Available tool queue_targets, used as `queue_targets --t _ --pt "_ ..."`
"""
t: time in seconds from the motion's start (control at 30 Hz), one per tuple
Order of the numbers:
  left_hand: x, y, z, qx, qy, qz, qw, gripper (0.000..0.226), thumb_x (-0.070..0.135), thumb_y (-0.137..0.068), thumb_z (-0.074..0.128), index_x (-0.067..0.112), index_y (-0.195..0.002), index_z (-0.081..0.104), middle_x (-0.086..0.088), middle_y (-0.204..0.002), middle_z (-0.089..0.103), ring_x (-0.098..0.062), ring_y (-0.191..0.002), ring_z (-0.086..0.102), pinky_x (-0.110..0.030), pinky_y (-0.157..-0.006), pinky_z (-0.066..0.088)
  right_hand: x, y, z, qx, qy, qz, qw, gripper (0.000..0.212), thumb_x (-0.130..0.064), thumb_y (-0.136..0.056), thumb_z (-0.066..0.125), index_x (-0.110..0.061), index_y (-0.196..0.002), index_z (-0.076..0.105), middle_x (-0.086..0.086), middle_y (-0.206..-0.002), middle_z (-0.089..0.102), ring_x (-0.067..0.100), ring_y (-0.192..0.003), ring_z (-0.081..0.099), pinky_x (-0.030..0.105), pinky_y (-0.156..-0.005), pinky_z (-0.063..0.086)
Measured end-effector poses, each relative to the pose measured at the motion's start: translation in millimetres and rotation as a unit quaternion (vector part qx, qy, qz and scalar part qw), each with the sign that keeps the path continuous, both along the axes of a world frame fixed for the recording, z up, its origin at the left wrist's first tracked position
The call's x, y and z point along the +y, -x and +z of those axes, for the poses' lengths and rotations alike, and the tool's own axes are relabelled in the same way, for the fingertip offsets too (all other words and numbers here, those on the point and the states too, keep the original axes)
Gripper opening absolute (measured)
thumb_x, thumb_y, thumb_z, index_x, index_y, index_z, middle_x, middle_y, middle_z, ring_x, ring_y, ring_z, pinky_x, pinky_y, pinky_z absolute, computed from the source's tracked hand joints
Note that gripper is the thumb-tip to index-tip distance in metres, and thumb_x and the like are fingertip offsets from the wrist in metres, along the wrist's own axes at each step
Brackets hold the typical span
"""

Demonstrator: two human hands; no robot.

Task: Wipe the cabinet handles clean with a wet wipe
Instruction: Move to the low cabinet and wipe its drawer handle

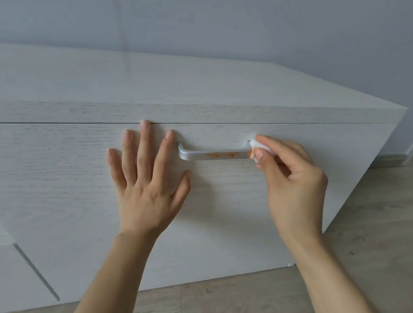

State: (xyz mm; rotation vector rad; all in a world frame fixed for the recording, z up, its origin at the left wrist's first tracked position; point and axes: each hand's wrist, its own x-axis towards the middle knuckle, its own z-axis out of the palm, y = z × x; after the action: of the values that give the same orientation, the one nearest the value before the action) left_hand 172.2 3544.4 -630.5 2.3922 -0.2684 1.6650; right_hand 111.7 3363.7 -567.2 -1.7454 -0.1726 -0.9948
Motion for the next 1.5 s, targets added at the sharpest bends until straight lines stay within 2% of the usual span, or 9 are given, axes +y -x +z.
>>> queue_targets --t 0.17,0.4,0.53,0.73,0.87,1.03,1.17,1.3,1.5 --pt "-3 1 -1 -0.004 0.021 -0.009 1.000 0.068 0.045 -0.089 0.046 0.027 -0.147 0.015 0.002 -0.159 -0.006 -0.016 -0.145 -0.011 -0.043 -0.116 -0.009 17 -4 -17 -0.045 -0.002 -0.052 0.998 0.022 -0.013 -0.090 0.057 -0.020 -0.109 0.066 -0.011 -0.096 0.064 0.004 -0.089 0.065 0.009 -0.078 0.045" --pt "-7 -1 0 -0.001 0.035 -0.013 0.999 0.069 0.043 -0.089 0.047 0.026 -0.148 0.015 -0.011 -0.153 0.008 -0.016 -0.144 -0.014 -0.044 -0.115 -0.011 13 -1 -26 -0.116 0.053 -0.132 0.983 0.017 -0.007 -0.086 0.064 -0.014 -0.101 0.070 -0.004 -0.091 0.065 -0.010 -0.082 0.057 0.007 -0.076 0.043" --pt "-7 -3 -2 -0.016 0.026 0.000 1.000 0.068 0.045 -0.090 0.046 0.025 -0.148 0.016 -0.011 -0.153 0.009 -0.017 -0.145 -0.013 -0.044 -0.116 -0.010 16 -7 -25 -0.103 -0.045 -0.097 0.989 0.019 -0.012 -0.085 0.063 -0.025 -0.099 0.067 -0.009 -0.091 0.067 0.000 -0.083 0.065 0.015 -0.076 0.047" --pt "-11 -7 -2 -0.033 0.035 0.010 0.999 0.069 0.048 -0.090 0.043 0.026 -0.149 0.015 -0.009 -0.153 0.008 -0.017 -0.145 -0.012 -0.045 -0.116 -0.009 21 -3 -28 -0.123 0.064 -0.143 0.980 0.016 -0.010 -0.089 0.061 -0.008 -0.101 0.071 0.000 -0.087 0.063 0.000 -0.081 0.061 0.004 -0.075 0.042" --pt "-9 -6 -2 -0.031 0.026 0.005 0.999 0.069 0.049 -0.091 0.041 0.026 -0.150 0.013 -0.007 -0.154 0.003 -0.018 -0.145 -0.012 -0.045 -0.115 -0.009 21 -10 -18 -0.089 -0.021 -0.106 0.990 0.016 -0.019 -0.089 0.057 -0.024 -0.100 0.068 -0.009 -0.088 0.062 0.000 -0.081 0.062 0.010 -0.073 0.043" --pt "-10 -7 -1 -0.028 0.028 0.010 0.999 0.068 0.049 -0.091 0.041 0.025 -0.149 0.015 -0.012 -0.153 0.007 -0.018 -0.145 -0.012 -0.045 -0.115 -0.009 25 -6 -25 -0.114 0.033 -0.120 0.986 0.018 -0.008 -0.090 0.057 -0.008 -0.103 0.070 0.002 -0.092 0.060 0.007 -0.079 0.065 0.014 -0.075 0.050" --pt "-11 -6 -1 -0.028 0.030 0.007 0.999 0.068 0.049 -0.090 0.041 0.025 -0.148 0.016 -0.013 -0.152 0.010 -0.017 -0.145 -0.012 -0.044 -0.115 -0.010 23 -7 -24 -0.105 -0.061 -0.080 0.989 0.017 -0.015 -0.086 0.062 -0.024 -0.099 0.067 -0.004 -0.090 0.066 0.008 -0.081 0.067 0.021 -0.075 0.052" --pt "-10 -6 -1 -0.030 0.029 0.010 0.999 0.068 0.049 -0.090 0.041 0.024 -0.149 0.016 -0.013 -0.152 0.011 -0.018 -0.145 -0.012 -0.044 -0.116 -0.010 26 -5 -27 -0.141 0.014 -0.125 0.982 0.016 -0.006 -0.082 0.068 -0.013 -0.096 0.070 -0.005 -0.087 0.064 -0.007 -0.082 0.060 0.011 -0.075 0.047" --pt "-9 -5 -1 -0.026 0.031 0.004 0.999 0.068 0.049 -0.091 0.041 0.025 -0.148 0.016 -0.012 -0.153 0.009 -0.018 -0.145 -0.012 -0.044 -0.116 -0.010 29 -7 -28 -0.153 -0.003 -0.146 0.977 0.016 -0.002 -0.081 0.068 -0.007 -0.097 0.071 0.001 -0.084 0.063 -0.007 -0.082 0.061 0.009 -0.075 0.048"
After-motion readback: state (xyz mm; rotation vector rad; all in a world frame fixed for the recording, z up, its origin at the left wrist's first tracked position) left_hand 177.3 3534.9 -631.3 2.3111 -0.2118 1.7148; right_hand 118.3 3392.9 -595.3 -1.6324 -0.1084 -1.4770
